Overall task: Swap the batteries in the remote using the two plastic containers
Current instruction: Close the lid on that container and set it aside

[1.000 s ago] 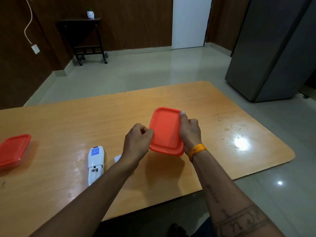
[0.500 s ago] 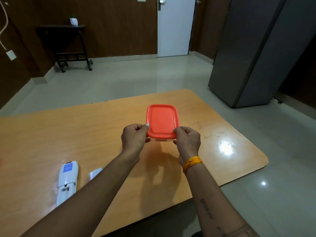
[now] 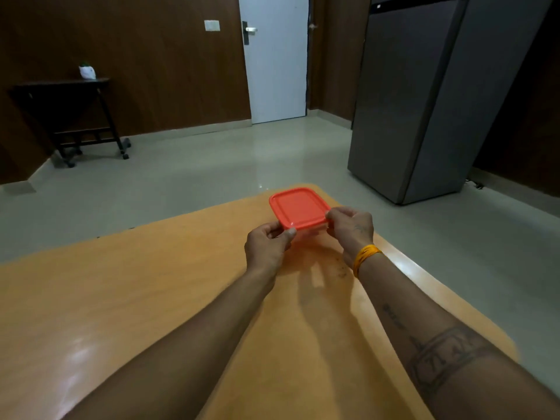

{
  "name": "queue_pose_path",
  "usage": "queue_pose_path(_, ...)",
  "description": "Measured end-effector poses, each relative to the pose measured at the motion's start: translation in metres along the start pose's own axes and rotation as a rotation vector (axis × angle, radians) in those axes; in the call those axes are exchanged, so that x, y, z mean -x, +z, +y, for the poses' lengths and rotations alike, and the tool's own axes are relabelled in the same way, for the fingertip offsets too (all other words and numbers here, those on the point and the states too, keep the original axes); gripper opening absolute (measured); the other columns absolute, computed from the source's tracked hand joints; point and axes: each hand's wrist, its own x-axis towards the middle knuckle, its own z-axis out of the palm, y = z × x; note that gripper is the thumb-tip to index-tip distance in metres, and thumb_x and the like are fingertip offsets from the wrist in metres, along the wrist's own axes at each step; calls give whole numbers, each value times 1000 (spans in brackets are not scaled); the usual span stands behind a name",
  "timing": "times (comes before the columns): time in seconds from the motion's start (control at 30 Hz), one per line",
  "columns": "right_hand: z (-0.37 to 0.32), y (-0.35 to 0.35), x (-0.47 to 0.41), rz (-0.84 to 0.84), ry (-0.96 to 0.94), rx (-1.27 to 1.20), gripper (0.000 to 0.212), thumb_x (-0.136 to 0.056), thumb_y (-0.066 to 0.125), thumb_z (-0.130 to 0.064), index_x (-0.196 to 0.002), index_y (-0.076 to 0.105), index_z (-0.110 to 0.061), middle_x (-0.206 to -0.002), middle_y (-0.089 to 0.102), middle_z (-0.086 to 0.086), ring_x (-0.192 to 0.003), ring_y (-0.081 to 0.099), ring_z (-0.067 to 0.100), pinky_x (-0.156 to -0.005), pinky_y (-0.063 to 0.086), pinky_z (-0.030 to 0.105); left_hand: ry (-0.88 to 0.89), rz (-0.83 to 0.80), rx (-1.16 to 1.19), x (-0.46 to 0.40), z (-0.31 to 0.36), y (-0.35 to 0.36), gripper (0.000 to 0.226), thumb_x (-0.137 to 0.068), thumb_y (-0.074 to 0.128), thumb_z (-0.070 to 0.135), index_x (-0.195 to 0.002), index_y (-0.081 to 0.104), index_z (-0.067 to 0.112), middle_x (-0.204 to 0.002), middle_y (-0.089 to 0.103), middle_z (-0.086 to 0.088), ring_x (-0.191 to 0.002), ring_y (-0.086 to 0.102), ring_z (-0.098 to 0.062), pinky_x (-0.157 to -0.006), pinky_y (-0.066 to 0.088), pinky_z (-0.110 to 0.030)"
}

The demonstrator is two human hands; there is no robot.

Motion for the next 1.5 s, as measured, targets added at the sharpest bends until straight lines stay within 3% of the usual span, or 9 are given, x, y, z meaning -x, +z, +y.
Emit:
queue_pose_path(0.2,13,19,-79,32,-17,22,7,-84,78,-24,-78,78,-19,-88,78,3,-89,75,26,-89,63,48,69,80,-113,-66,-11,45,34,-88,80,26,-120,77,14,-105,80,0,-96,76,-17,-94,61,-40)
queue_pose_path(0.3,21,26,-100,12,-11,13,26,-90,75,-29,-110,79,-14,-106,78,6,-102,73,27,-97,60,45,106,87,-199,-94,-15,56,34,-90,79,29,-119,78,14,-107,81,-2,-97,76,-19,-95,60,-40)
queue_pose_path(0.4,19,34,-110,-5,-63,-39,42,-84,73,-37,-117,77,-11,-110,78,7,-105,74,27,-98,59,47,142,100,-246,-115,-14,64,32,-89,77,31,-116,80,14,-103,82,-3,-94,77,-23,-93,61,-43)
queue_pose_path(0.57,17,38,-123,5,-91,-35,45,-79,73,-45,-111,79,-15,-106,79,-1,-103,74,19,-96,60,44,126,135,-254,-125,-16,70,34,-90,77,34,-117,79,13,-104,81,-3,-92,77,-23,-91,62,-42)
queue_pose_path(0.67,22,37,-127,32,-105,-15,39,-79,70,-47,-92,77,-11,-85,71,-2,-86,69,19,-89,62,41,120,164,-235,-124,-15,69,40,-89,79,37,-120,77,12,-108,80,-3,-95,77,-22,-93,62,-42)
queue_pose_path(0.8,23,31,-111,65,-111,37,32,-82,66,-45,-78,57,-14,-83,48,-1,-79,48,19,-75,44,33,95,168,-194,-111,-14,60,44,-87,79,43,-118,77,13,-108,80,-2,-97,77,-21,-96,60,-42)
queue_pose_path(0.93,20,17,-71,89,-58,111,37,-93,66,-37,-122,73,-16,-111,73,1,-101,69,23,-98,58,42,137,125,-247,-76,-7,43,33,-90,72,52,-107,77,23,-100,79,2,-95,75,-20,-93,60,-43)
queue_pose_path(1.13,-11,10,31,-30,-160,83,36,-89,59,-53,-88,73,-20,-86,74,1,-87,72,25,-80,62,55,127,106,-140,-5,19,-2,26,-92,67,50,-99,76,26,-91,78,4,-88,76,-20,-79,64,-52)
queue_pose_path(1.5,-48,21,244,-326,-165,-137,30,-104,55,-43,-99,75,-21,-95,77,0,-93,75,16,-80,65,45,224,94,-75,159,84,-129,20,-104,59,32,-108,75,19,-100,79,4,-90,76,-14,-73,64,-36)
